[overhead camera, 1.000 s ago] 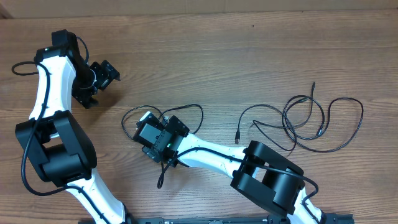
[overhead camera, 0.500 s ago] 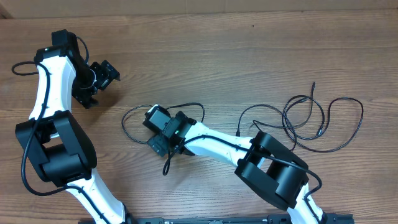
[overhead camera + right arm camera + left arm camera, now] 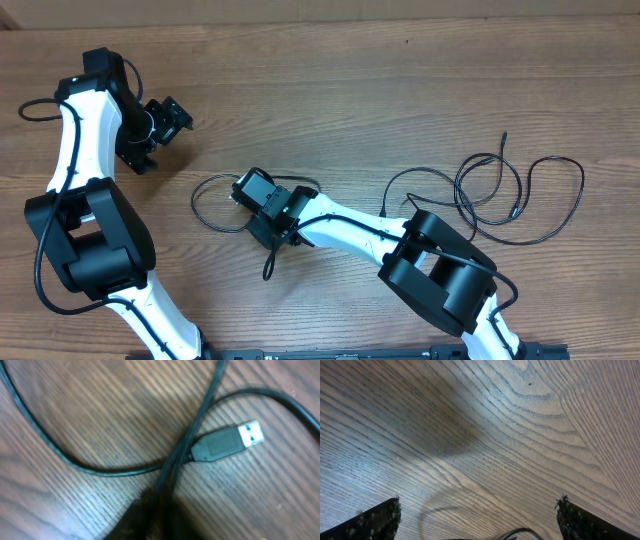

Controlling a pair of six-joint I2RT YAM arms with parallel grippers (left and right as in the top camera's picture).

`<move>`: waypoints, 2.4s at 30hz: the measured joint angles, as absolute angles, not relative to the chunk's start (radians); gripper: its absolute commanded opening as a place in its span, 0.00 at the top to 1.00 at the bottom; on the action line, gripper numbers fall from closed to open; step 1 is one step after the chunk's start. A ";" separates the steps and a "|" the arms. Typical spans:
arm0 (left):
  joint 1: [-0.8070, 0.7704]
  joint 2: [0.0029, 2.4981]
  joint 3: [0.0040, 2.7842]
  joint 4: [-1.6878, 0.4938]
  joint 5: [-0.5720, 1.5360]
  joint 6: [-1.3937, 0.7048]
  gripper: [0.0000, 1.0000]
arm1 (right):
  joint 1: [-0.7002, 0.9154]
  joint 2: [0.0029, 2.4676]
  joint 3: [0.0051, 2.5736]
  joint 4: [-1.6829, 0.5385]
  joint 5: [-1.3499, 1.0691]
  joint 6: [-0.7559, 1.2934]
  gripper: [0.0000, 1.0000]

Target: Untangle cables

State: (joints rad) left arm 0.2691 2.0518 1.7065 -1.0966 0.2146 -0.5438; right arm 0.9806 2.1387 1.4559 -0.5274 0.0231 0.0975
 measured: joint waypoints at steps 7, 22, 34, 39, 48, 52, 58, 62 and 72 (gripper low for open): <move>0.269 2.052 1.707 -1.097 0.215 -0.544 0.00 | 0.980 2.139 1.456 -0.527 0.008 0.104 0.96; 0.269 2.052 1.707 -1.097 0.215 -0.544 0.00 | 0.852 1.921 1.568 -0.546 0.019 0.052 0.96; 0.269 2.052 1.707 -1.097 0.215 -0.544 0.01 | 0.532 1.750 1.584 -0.595 0.095 0.044 0.96; 0.269 2.052 1.707 -1.097 0.215 -0.544 0.00 | 0.403 1.738 1.584 -0.691 0.104 0.060 0.96; 0.269 2.052 1.707 -1.097 0.215 -0.544 0.00 | 0.248 1.738 1.577 -0.849 0.109 0.083 0.96; 0.269 2.052 1.707 -1.097 0.215 -0.544 0.00 | 0.207 1.738 1.576 -0.902 0.109 0.098 0.90; 0.269 2.052 1.707 -1.097 0.215 -0.544 0.01 | 0.199 1.738 1.576 -0.941 0.109 0.107 0.76; 0.269 2.052 1.707 -1.097 0.215 -0.544 0.01 | 0.199 1.738 1.576 -0.943 0.110 0.110 0.59; 0.269 2.052 1.707 -1.097 0.215 -0.544 0.01 | 0.199 1.747 1.576 -0.993 0.108 0.104 0.00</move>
State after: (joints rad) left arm 0.2691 2.0518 1.7065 -1.0966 0.2146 -0.5438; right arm 0.1989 1.7473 1.5757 -0.9928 0.1078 0.1043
